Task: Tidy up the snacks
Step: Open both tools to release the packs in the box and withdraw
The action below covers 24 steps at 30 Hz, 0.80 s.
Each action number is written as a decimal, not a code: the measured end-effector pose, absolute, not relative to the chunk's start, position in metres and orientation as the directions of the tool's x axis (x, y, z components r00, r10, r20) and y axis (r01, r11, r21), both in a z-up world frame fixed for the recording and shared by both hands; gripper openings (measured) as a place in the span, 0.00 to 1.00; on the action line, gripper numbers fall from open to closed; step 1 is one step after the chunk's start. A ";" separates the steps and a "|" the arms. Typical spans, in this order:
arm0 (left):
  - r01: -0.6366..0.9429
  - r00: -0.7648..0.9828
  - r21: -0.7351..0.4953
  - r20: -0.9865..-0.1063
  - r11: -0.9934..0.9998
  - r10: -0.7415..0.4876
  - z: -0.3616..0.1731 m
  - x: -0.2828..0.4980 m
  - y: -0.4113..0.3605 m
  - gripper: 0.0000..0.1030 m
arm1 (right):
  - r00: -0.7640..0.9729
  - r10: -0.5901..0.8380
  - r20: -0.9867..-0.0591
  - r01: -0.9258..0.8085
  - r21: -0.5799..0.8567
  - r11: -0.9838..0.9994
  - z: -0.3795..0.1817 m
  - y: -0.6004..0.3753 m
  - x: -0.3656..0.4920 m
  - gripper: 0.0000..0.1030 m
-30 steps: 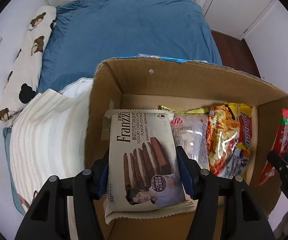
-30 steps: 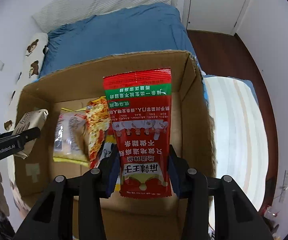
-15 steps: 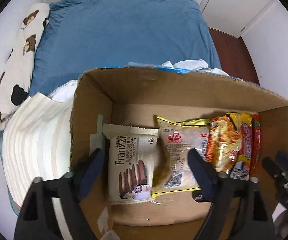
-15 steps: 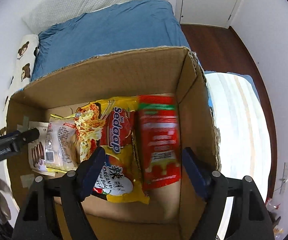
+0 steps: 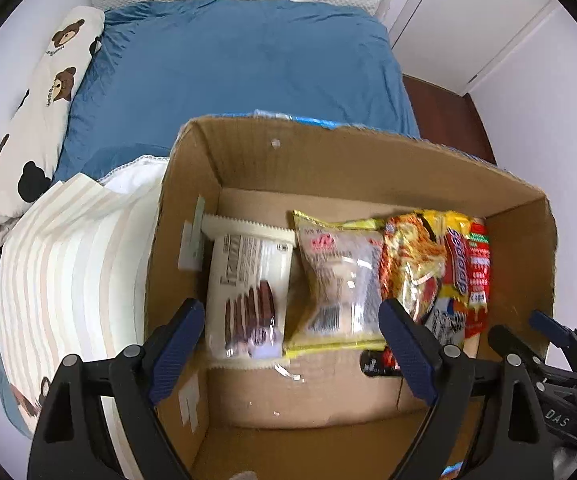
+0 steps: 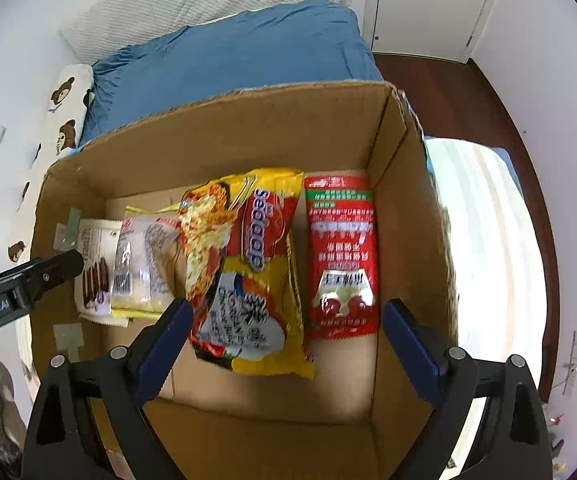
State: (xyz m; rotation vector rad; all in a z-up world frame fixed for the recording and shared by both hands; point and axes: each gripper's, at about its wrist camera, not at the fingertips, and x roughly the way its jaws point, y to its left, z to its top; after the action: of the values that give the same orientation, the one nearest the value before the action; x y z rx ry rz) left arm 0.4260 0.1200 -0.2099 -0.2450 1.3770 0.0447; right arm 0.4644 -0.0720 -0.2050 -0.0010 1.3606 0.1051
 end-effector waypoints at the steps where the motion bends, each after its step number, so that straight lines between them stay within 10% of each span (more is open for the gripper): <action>1: -0.174 0.205 -0.150 -0.972 0.973 -0.114 -0.208 0.421 0.119 0.87 | 0.206 0.075 -0.976 -0.075 0.061 0.995 -0.204 -0.072 0.460 0.95; 24: -0.134 0.475 -0.108 -0.879 0.985 -0.031 -0.137 0.269 0.092 0.87 | 0.461 0.099 -0.882 -0.150 0.032 0.988 -0.131 -0.062 0.319 0.97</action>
State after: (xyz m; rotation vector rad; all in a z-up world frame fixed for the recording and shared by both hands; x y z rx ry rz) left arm 0.2688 0.0923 -0.1370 -0.1702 1.0753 0.0633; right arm 0.3192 -0.0620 -0.1315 -0.0527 1.0813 0.1534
